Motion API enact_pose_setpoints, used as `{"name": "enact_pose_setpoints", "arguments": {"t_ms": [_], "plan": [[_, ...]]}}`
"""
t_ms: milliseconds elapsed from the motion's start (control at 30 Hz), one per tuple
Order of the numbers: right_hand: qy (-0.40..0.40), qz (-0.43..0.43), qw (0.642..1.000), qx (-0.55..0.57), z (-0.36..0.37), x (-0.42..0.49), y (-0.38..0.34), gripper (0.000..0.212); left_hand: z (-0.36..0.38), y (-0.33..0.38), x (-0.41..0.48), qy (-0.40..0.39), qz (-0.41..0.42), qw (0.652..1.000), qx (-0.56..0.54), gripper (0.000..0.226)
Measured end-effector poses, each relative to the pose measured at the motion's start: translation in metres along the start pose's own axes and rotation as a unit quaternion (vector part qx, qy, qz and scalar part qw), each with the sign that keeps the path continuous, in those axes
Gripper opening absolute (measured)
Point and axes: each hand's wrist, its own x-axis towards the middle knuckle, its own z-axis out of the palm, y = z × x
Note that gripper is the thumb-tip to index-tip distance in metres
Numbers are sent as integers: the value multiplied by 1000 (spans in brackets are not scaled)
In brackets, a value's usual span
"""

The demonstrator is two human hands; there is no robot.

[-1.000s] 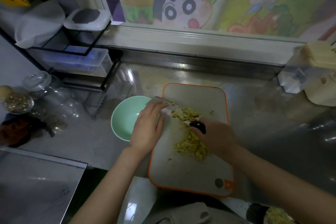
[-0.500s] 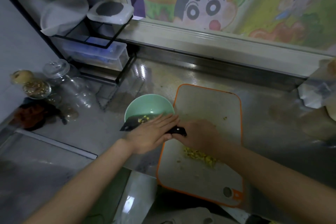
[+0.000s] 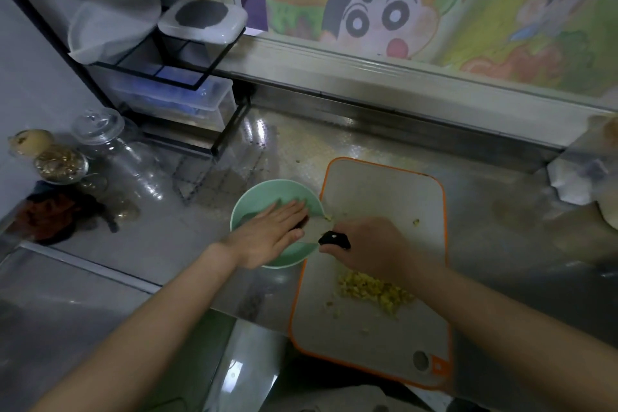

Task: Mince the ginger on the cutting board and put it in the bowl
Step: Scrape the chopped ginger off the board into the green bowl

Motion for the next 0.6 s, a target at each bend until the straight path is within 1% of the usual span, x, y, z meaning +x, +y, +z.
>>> {"name": "enact_pose_setpoints", "arguments": {"t_ms": [67, 167, 200, 267, 300, 333, 400, 433, 500, 567, 600], "plan": [[13, -5, 1000, -2, 0, 1, 0, 62, -2, 4, 2, 23, 10, 1000, -4, 104], [37, -10, 999, 3, 0, 4, -1, 64, -7, 20, 6, 37, 59, 997, -10, 79], [42, -15, 999, -5, 0, 5, -3, 66, -8, 24, 8, 31, 71, 997, -8, 76], [68, -20, 997, -16, -2, 6, -5, 60, -6, 27, 11, 20, 81, 997, 3, 75], [81, -20, 996, -17, -2, 6, -5, 56, -4, 26, 13, 18, 80, 997, 5, 75], [74, -18, 997, -13, -3, 6, -6, 55, -3, 25, 13, 18, 77, 997, 5, 77], [68, -14, 998, -11, -1, 6, -4, 59, 0, 21, 12, 19, 69, 997, 8, 81], [74, -12, 997, -13, 0, 6, -4, 58, 1, 19, 10, 20, 64, 998, 11, 84], [86, -10, 996, -24, -2, 5, -4, 50, 4, 13, 6, 24, 45, 999, 15, 98], [62, -11, 998, -22, -4, 4, -2, 46, 5, 7, 3, 25, 11, 999, 22, 111], [55, -12, 998, -19, -4, 3, -2, 45, 4, 4, 1, 30, -4, 999, 25, 113]]}}
